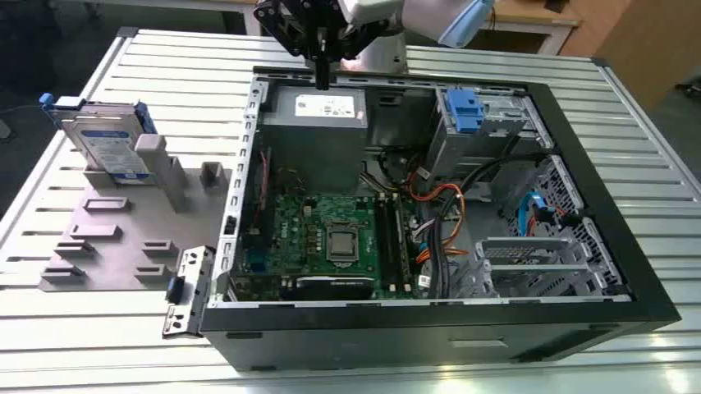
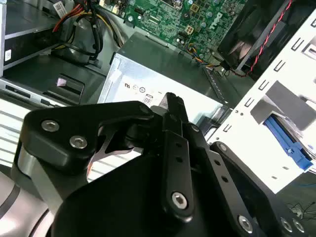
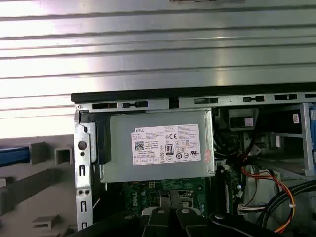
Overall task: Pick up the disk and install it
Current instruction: 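Reach for the disk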
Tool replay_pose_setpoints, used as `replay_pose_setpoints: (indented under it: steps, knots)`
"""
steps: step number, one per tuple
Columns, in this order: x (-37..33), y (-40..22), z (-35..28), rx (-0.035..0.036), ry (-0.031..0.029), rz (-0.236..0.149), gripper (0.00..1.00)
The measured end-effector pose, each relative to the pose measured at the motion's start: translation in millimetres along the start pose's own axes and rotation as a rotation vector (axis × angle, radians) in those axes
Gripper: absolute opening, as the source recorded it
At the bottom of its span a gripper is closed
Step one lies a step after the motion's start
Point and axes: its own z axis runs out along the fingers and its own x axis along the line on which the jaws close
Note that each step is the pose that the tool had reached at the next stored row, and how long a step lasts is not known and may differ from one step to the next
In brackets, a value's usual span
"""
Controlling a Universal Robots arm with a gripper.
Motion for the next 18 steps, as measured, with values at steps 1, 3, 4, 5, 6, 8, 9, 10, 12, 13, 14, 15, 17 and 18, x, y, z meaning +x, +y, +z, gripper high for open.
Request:
replay_pose_setpoints:
  steps: [1, 3, 4, 5, 6, 8, 9, 10, 12, 13, 14, 15, 17, 18]
  knots:
    - [0.0, 0.0, 0.0, -0.0001, -0.0001, 0.0, 0.11]
    - [0.0, 0.0, 0.0, 0.0, 0.0, 0.0, 0.11]
    - [0.0, 0.0, 0.0, 0.0, 0.0, 0.0, 0.11]
    - [0.0, 0.0, 0.0, 0.0, 0.0, 0.0, 0.11]
    - [0.0, 0.0, 0.0, 0.0, 0.0, 0.0, 0.11]
    - [0.0, 0.0, 0.0, 0.0, 0.0, 0.0, 0.11]
    - [0.3, 0.0, 0.0, 0.0, 0.0, 0.0, 0.11]
    - [0.7, 0.0, 0.0, 0.0001, 0.0, 0.0, 0.11]
    - [1.8, -0.1, 0.1, -0.0001, -0.0001, 0.0, 0.11]
    - [2.5, -0.2, 0.1, -0.0001, -0.0001, 0.0, 0.11]
    - [3.4, -0.3, 0.1, 0.0, 0.0, 0.0, 0.11]
    - [4.6, -0.4, 0.1, 0.0, 0.0, 0.0, 0.11]
    - [6.5, -0.3, 0.3, 0.0, 0.0, 0.0, 0.11]
    - [7.5, -0.3, 0.4, -0.0001, -0.0001, 0.0, 0.11]
